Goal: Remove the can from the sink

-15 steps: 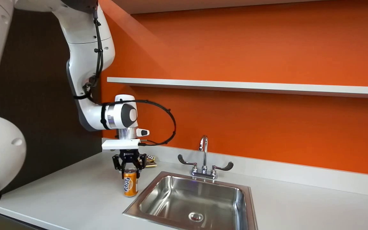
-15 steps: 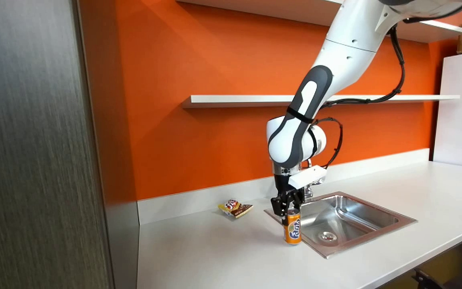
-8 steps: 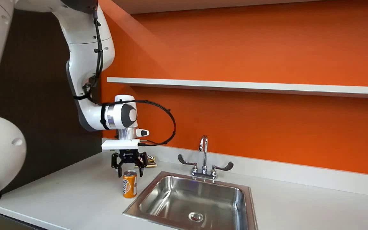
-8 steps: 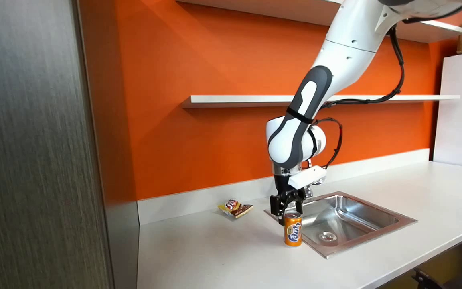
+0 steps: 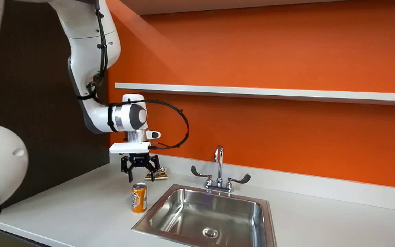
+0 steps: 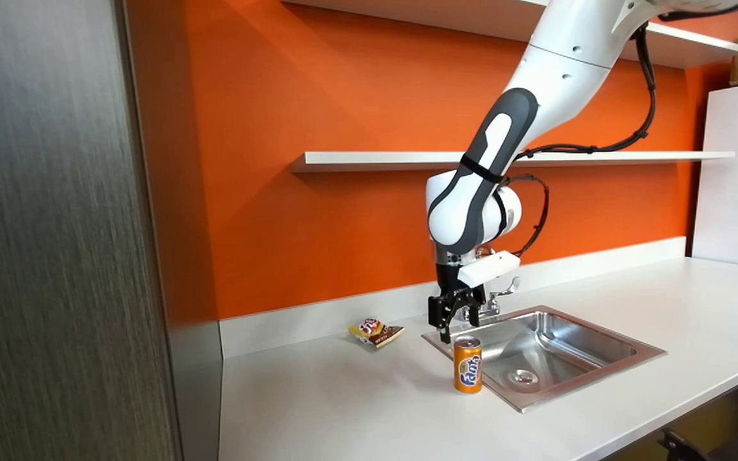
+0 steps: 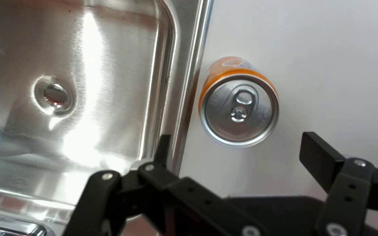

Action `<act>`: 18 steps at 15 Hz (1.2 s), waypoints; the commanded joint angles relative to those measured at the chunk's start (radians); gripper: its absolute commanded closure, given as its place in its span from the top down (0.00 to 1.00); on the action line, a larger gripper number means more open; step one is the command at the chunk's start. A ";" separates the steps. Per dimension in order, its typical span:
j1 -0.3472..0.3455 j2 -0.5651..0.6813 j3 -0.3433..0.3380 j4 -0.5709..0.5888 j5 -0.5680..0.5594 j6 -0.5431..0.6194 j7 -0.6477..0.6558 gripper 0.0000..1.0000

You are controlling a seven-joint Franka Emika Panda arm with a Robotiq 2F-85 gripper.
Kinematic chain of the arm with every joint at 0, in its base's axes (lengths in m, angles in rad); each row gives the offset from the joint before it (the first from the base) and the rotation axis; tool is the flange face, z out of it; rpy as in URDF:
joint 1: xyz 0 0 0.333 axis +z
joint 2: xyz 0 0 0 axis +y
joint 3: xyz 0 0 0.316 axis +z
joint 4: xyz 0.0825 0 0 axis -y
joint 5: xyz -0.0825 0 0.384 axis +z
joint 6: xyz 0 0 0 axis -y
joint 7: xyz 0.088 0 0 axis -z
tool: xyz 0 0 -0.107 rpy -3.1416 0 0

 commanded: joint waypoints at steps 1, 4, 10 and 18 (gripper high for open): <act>-0.007 -0.094 0.009 -0.044 -0.008 -0.047 0.059 1.00; -0.016 -0.156 0.012 -0.082 0.013 -0.070 0.095 1.00; -0.038 -0.309 0.020 -0.193 0.049 -0.126 0.132 1.00; -0.061 -0.400 0.028 -0.275 0.073 -0.159 0.106 1.00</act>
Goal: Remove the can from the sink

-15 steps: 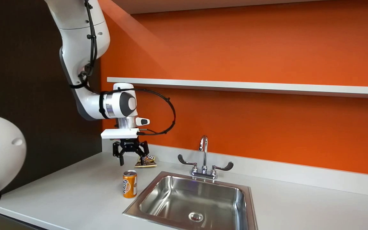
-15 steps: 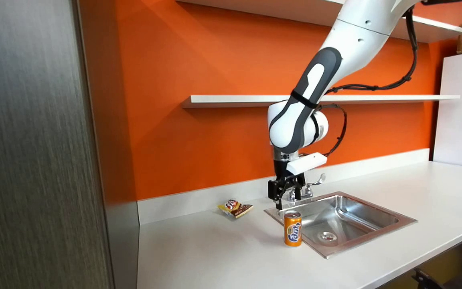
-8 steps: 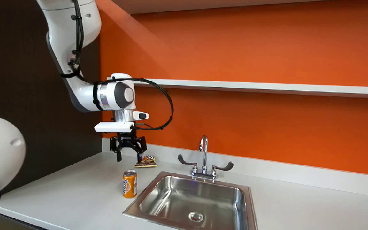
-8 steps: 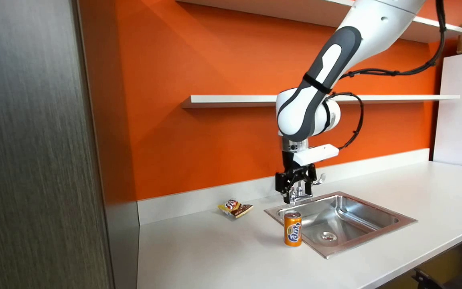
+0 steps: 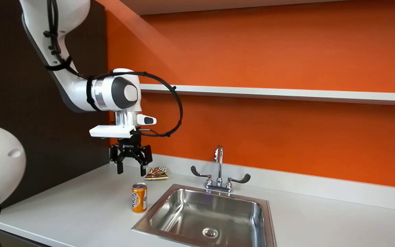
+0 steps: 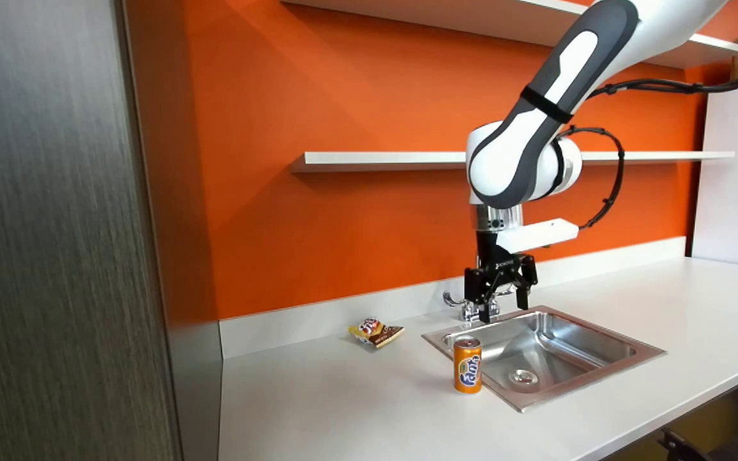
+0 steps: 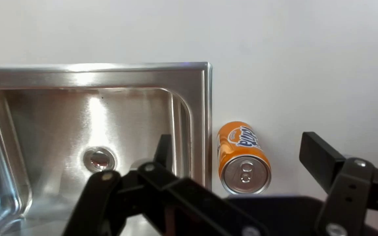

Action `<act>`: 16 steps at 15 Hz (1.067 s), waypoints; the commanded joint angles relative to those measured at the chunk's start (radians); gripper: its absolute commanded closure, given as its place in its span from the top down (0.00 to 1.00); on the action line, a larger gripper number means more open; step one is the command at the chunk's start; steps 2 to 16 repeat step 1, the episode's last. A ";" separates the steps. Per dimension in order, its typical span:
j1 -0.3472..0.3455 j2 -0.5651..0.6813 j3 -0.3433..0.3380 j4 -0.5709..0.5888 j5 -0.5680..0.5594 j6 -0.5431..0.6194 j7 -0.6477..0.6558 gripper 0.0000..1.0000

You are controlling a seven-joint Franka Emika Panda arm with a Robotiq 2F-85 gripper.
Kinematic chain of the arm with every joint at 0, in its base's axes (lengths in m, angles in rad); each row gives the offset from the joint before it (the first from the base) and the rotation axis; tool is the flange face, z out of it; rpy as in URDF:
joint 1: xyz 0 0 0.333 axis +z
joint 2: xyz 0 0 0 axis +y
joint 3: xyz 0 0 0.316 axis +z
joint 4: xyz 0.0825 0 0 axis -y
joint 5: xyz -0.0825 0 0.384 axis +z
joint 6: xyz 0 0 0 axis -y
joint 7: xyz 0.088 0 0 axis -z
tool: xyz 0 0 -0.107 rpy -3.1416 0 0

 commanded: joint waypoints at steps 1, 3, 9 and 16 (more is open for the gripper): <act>-0.028 -0.011 0.028 -0.007 0.008 -0.002 -0.006 1.00; -0.028 -0.011 0.028 -0.007 0.008 -0.002 -0.006 1.00; -0.028 -0.011 0.028 -0.007 0.008 -0.002 -0.006 1.00; -0.028 -0.011 0.028 -0.007 0.008 -0.002 -0.006 1.00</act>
